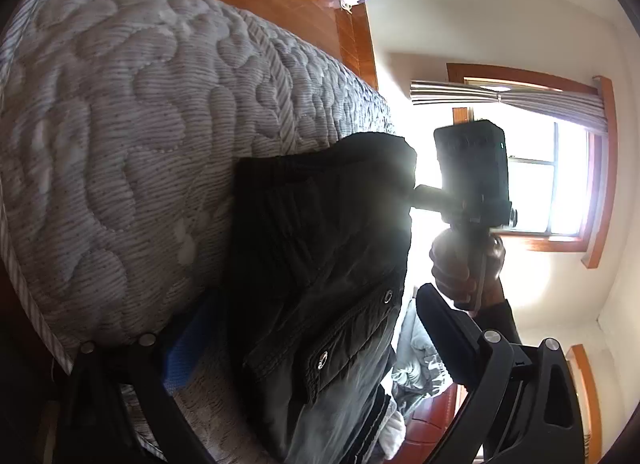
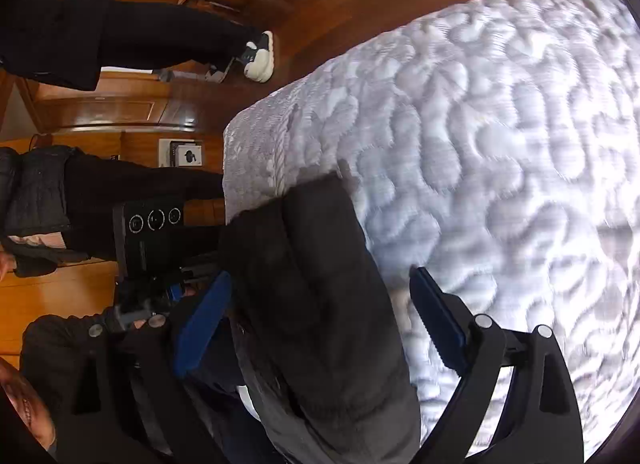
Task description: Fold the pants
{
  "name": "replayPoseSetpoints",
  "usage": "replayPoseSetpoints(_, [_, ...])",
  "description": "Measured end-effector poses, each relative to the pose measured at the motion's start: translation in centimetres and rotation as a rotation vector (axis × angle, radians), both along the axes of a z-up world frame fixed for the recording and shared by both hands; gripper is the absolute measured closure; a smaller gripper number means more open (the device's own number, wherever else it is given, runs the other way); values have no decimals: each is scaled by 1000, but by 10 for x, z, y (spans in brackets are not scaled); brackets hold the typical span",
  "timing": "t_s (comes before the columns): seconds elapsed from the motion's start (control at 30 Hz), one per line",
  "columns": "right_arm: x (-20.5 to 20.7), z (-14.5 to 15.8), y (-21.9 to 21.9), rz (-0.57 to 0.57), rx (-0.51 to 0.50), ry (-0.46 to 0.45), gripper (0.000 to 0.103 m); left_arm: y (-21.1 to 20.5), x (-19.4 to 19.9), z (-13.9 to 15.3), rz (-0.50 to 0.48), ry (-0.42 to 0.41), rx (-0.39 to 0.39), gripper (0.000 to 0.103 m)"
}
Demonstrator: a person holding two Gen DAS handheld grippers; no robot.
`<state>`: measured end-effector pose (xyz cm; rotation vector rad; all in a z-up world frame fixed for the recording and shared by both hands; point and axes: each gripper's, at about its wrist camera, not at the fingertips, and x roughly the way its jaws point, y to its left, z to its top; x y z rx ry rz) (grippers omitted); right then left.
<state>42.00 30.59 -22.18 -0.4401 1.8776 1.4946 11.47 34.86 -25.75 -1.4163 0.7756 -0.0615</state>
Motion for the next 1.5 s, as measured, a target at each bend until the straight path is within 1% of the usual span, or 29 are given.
replayPoseSetpoints(0.03, [-2,0,3,16,11,17,12,0,-1,3,-7,-1,22,15])
replayPoseSetpoints(0.07, [-3,-1,6,31,19,26,14,0,0,4,-14,2,43,36])
replayPoseSetpoints(0.1, [-4,-2,9,51,16,30,26,0,-3,6,-14,19,60,44])
replayPoseSetpoints(0.13, [-8,-5,12,64,6,22,34,1,-4,4,-6,23,56,47])
replayPoseSetpoints(0.17, [-8,-6,13,60,-1,22,44,2,-4,3,-2,32,55,55])
replayPoseSetpoints(0.2, [-6,-7,13,54,-3,27,56,2,-6,2,4,37,57,59])
replayPoseSetpoints(0.23, [-5,-6,12,50,1,32,60,4,-8,-1,12,37,55,60])
replayPoseSetpoints(0.27, [-6,-4,10,46,7,37,68,3,-13,0,16,35,57,63])
replayPoseSetpoints(0.3, [-2,-2,5,41,12,40,76,2,-14,2,17,34,64,69])
replayPoseSetpoints(0.37, [1,4,-1,31,21,29,81,2,-18,6,17,26,82,77])
replayPoseSetpoints(0.4, [1,8,-3,29,28,25,82,1,-17,9,17,20,88,79])
replayPoseSetpoints(0.47, [1,18,-7,30,39,11,84,-3,-9,16,13,11,107,80])
replayPoseSetpoints(0.63, [-3,50,-13,25,54,-42,85,-6,-7,37,7,-23,128,82])
replayPoseSetpoints(0.73, [-7,74,-20,20,65,-80,85,-12,-5,56,-7,-52,159,83])
replayPoseSetpoints(0.83, [-9,104,-35,9,75,-126,85,-20,-1,80,-29,-87,192,83])
replayPoseSetpoints(1.13, [-26,193,-91,-40,91,-256,85,-65,10,168,-113,-210,319,83])
replayPoseSetpoints(1.27, [-43,223,-119,-69,104,-298,85,-88,7,201,-151,-252,357,83])
replayPoseSetpoints(1.37, [-56,240,-142,-88,111,-327,84,-113,5,222,-182,-279,394,83])
replayPoseSetpoints(1.5, [-72,264,-180,-115,126,-362,84,-141,-3,245,-222,-318,440,83])
